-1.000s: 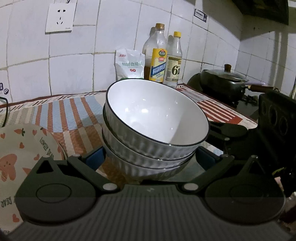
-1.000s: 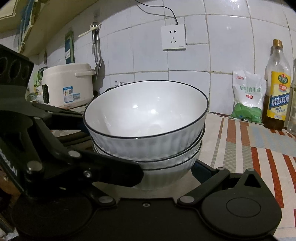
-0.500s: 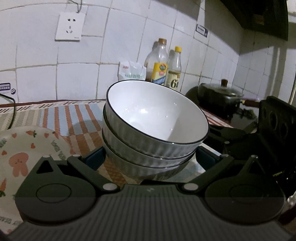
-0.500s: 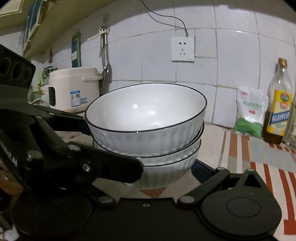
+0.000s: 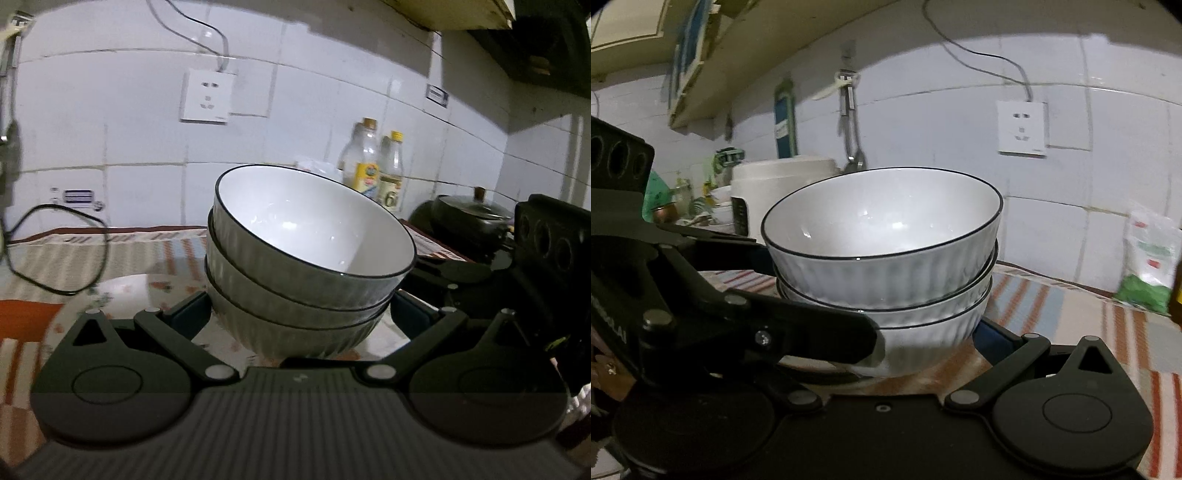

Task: Organize plates and bowls
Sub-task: 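Lift the bowl stack with both grippers and carry it over the plate stack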

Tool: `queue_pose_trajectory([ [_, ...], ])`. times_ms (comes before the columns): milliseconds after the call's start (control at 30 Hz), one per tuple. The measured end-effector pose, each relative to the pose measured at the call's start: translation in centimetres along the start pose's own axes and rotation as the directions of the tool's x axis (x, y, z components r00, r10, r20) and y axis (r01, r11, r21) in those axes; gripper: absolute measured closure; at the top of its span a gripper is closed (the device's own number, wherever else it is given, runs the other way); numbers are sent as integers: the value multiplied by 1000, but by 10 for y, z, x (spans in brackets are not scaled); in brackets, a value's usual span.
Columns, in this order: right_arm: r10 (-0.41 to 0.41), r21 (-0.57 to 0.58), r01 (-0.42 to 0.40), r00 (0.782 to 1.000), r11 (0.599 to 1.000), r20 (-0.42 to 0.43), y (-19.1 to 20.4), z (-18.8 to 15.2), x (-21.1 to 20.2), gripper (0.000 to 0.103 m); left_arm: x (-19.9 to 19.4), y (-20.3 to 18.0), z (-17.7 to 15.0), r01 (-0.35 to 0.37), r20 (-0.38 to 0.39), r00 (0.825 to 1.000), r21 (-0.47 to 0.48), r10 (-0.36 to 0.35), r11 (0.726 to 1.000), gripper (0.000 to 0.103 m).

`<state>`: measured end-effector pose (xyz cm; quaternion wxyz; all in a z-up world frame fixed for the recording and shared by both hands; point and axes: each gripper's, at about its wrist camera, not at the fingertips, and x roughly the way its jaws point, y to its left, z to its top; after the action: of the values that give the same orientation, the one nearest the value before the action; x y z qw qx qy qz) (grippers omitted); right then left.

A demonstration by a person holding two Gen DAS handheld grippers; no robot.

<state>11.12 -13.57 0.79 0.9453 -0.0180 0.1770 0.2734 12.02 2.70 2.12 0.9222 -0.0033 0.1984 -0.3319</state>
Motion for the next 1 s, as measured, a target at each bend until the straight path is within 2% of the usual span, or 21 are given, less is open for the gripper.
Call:
queue_pose_trajectory([
  [233,64,-7,-64,998,998,-6,19,5,31,0,-19,33,-6,-62,3,998,-36,62,997,0],
  [467,94,-13,-94,995,995,-28,26,7,62,0,-18,60,-13,-91,5,996,-41,91,995,0],
  [1000,63,-17,-66,988,998,-138,22,4,107,0,17,101,-21,-55,-65,997,-110,48,992,0],
])
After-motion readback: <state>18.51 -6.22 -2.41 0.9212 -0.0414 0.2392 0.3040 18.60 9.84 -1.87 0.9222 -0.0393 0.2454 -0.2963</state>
